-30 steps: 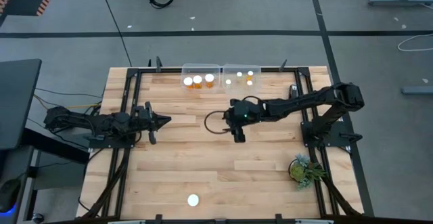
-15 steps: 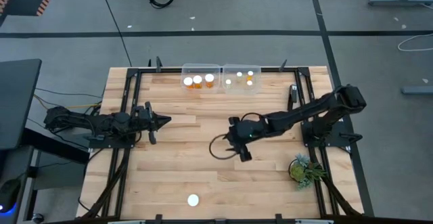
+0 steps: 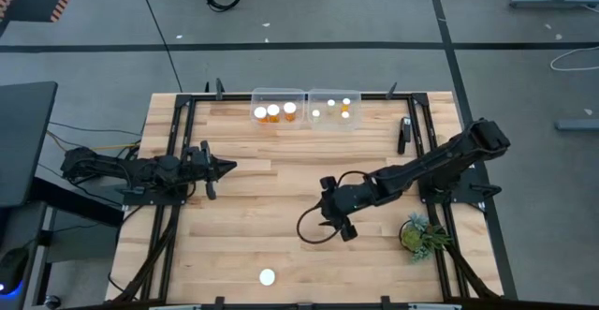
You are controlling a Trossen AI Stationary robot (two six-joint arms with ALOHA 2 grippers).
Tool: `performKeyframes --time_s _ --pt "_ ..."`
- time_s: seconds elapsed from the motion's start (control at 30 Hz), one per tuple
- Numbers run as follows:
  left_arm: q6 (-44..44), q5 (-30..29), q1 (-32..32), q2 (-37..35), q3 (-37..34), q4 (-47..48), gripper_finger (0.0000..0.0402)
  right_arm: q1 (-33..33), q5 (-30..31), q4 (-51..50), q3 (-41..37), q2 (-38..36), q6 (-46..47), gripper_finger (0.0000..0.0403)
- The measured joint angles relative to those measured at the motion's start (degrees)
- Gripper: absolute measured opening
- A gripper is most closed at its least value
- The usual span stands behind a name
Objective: Pick and place medicine bottles into bin by pill shape (circle, oval)
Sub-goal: Put the large orange pill bottle into the left transparent bin
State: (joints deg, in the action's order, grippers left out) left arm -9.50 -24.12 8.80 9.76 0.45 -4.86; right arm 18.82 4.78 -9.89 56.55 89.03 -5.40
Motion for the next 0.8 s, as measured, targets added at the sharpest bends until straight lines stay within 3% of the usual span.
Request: performKeyframes --time_s 0.33,0.8 --pt "0.00 0.00 0.00 -0.01 0.02 0.05 0.0036 4.04 9.10 -6.49 0.16 -9.89 -0.36 0.0229" --pt "0.95 -0.30 0.00 -0.02 0.02 -1.55 0.0024 4.25 9.40 -14.71 -2.00 -20.87 -0.40 0.0229"
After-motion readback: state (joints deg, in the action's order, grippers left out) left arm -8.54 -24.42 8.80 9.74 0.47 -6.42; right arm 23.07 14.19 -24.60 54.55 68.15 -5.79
